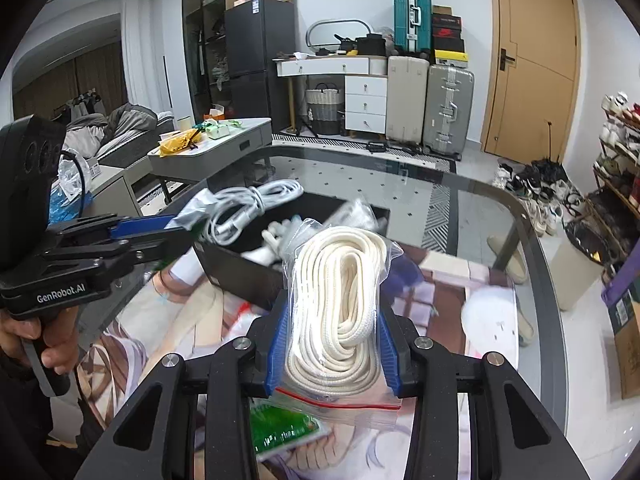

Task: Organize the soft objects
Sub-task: 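Carry the white sachet in the left gripper while the right carries the rope bag over the box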

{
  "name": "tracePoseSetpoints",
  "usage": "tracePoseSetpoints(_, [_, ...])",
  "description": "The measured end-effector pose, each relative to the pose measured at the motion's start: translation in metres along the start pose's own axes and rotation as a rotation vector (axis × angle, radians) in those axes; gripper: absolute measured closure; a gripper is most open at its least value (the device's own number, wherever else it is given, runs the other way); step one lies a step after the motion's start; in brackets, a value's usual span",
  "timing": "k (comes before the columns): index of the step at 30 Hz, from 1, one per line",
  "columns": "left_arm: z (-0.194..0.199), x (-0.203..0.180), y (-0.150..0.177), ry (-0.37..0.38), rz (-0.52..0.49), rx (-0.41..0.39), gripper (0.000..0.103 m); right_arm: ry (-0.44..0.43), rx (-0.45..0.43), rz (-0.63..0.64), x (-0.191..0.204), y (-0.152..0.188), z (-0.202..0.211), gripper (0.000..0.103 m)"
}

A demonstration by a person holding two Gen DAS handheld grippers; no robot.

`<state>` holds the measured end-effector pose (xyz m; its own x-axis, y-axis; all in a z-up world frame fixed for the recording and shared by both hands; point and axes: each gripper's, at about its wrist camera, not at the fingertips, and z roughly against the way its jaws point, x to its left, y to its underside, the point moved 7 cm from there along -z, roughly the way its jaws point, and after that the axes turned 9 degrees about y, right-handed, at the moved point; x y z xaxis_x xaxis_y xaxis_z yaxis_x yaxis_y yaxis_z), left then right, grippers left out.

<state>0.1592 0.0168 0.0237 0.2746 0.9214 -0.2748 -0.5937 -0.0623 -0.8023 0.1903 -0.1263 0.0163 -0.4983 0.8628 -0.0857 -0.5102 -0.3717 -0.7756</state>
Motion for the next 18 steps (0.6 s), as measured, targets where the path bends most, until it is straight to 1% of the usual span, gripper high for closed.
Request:
tracePoseSetpoints(10, [-0.018, 0.012, -0.032, -0.016, -0.006, -0.016, 0.069, -0.004, -0.008, 0.011, 0.005, -0.030, -0.022, 0.064])
tracePoseSetpoints(18, [-0.042, 0.019, -0.046, -0.045, -0.033, -0.006, 0.069, -0.006, 0.007, 0.033, 0.005, -0.045, -0.048, 0.064])
